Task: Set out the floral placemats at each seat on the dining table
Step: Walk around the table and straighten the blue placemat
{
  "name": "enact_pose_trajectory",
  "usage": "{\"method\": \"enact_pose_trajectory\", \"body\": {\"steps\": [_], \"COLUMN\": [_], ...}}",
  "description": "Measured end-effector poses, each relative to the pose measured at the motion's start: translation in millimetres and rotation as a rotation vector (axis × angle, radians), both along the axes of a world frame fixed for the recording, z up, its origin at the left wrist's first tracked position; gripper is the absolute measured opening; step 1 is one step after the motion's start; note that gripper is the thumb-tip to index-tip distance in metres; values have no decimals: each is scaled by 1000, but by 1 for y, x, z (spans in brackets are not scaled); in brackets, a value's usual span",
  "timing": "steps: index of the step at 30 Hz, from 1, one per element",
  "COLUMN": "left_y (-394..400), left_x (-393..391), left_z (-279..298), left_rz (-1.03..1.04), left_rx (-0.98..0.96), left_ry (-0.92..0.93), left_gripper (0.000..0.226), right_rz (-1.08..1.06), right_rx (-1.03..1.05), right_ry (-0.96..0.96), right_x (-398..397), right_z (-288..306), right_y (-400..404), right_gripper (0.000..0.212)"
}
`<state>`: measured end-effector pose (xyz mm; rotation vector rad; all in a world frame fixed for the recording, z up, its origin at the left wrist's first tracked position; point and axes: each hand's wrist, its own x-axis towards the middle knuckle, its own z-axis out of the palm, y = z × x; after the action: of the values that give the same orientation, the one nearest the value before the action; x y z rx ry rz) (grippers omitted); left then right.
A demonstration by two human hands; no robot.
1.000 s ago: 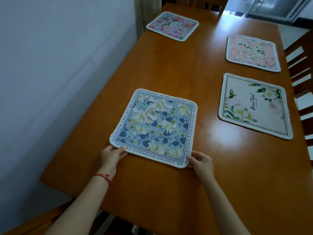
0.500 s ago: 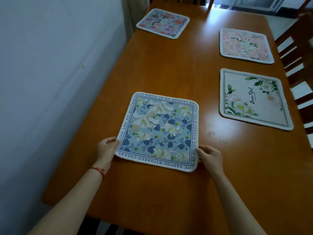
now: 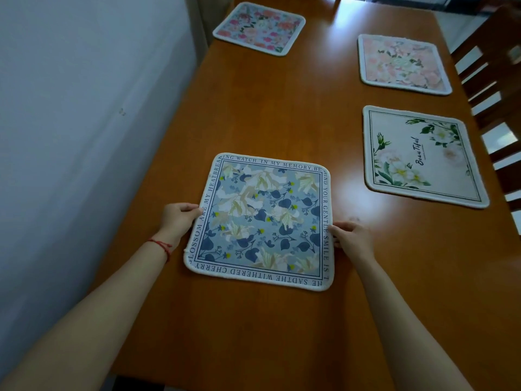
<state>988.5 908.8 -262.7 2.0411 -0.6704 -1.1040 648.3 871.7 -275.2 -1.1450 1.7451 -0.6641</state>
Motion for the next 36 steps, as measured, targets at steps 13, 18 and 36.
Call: {"method": "enact_pose_trajectory", "body": {"steps": [13, 18, 36], "left_y": [38, 62, 116], "left_x": [8, 9, 5], "left_z": [3, 4, 1], "left_rz": [-73, -109, -153], "left_rx": [18, 23, 19], "left_ry": [32, 7, -17], "left_gripper": [23, 21, 21], "right_rz": [-14, 13, 25], "right_rx": [-14, -29, -37], "right_ry": [40, 75, 124], "right_x": [2, -1, -8], "right_z": [-3, -4, 1], "right_y": [46, 70, 135], "right_gripper": [17, 21, 17]}}
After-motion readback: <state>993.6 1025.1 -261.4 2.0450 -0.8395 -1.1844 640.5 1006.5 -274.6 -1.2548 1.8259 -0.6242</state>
